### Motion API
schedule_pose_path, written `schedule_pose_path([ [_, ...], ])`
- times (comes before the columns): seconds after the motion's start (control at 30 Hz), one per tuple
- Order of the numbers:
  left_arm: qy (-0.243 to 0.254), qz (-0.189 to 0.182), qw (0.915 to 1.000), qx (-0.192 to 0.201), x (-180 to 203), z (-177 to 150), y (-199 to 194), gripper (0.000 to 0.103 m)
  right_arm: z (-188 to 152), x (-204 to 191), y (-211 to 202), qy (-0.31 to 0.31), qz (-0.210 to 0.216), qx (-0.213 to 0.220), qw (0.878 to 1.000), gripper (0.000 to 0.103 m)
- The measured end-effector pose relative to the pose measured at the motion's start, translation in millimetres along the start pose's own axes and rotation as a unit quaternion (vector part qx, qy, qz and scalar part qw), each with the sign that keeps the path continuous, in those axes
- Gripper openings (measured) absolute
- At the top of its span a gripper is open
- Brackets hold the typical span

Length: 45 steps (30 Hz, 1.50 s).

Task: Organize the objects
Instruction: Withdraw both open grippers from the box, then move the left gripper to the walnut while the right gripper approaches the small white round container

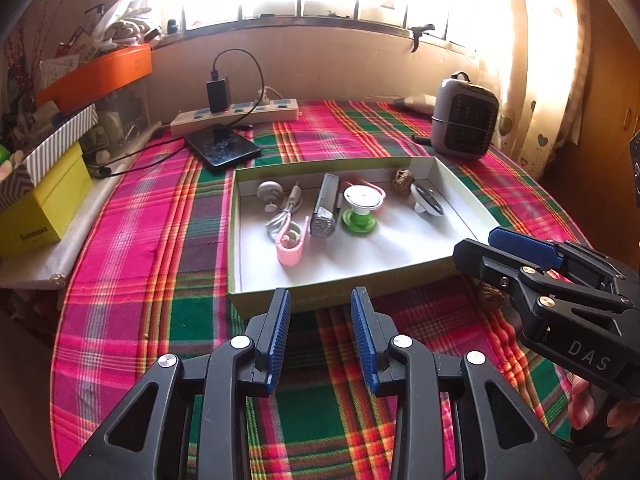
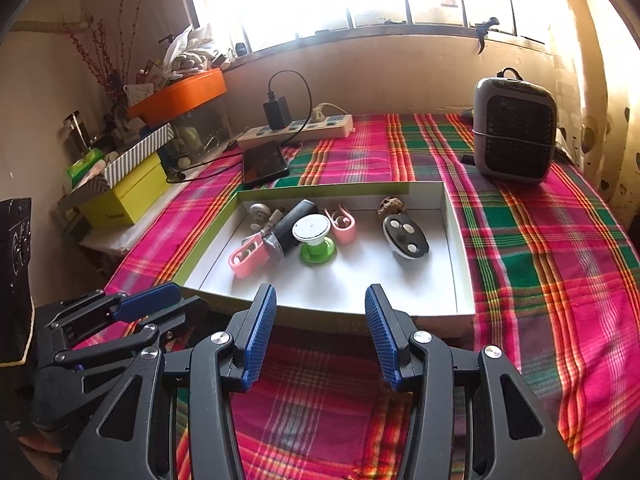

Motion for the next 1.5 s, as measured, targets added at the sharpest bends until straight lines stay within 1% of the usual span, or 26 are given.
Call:
schedule_pose_path([
  [0.2,-0.002,-0.028,0.9996,-0.001,14,-10,-4,0.030,-20,14,-16,0.000,-0.025,-0.003,1.000,0.048],
  [0.33,0.006,-0.048,0.9988,-0.011,27,-20,0,0.030,-34,26,-20,0.006,-0.036,-0.010,0.999,0.048],
  [0.43,0.011,-0.057,0.9982,-0.016,36,-26,3,0.030,-41,32,-21,0.014,-0.040,-0.013,0.999,0.048],
  [0.73,0.023,-0.082,0.9956,-0.040,56,-37,11,0.030,-52,45,-26,0.028,-0.044,-0.015,0.999,0.048],
  [0.9,0.035,-0.095,0.9934,-0.055,72,-43,18,0.030,-57,56,-29,0.034,-0.055,-0.018,0.998,0.048],
  [1.07,0.042,-0.123,0.9893,-0.067,95,-45,23,0.030,-62,67,-33,0.046,-0.063,-0.018,0.997,0.048],
  [1.17,0.040,-0.129,0.9883,-0.070,105,-44,29,0.034,-63,73,-35,0.050,-0.067,-0.017,0.996,0.048],
  [1.3,0.044,-0.135,0.9871,-0.074,116,-44,33,0.035,-65,80,-38,0.056,-0.071,-0.015,0.996,0.048],
  [1.5,0.052,-0.127,0.9875,-0.077,125,-44,41,0.035,-67,85,-37,0.061,-0.069,-0.016,0.996,0.048],
])
Point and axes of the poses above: each gripper's, at about its wrist camera, not at the fingertips, and y roughly the way its jaws point, x to its right, z to its top, the point moved 10 cm from there along y, roughly the way its jaws point, and after that the axes turned 11 degrees about -y, right-handed, at the moved point
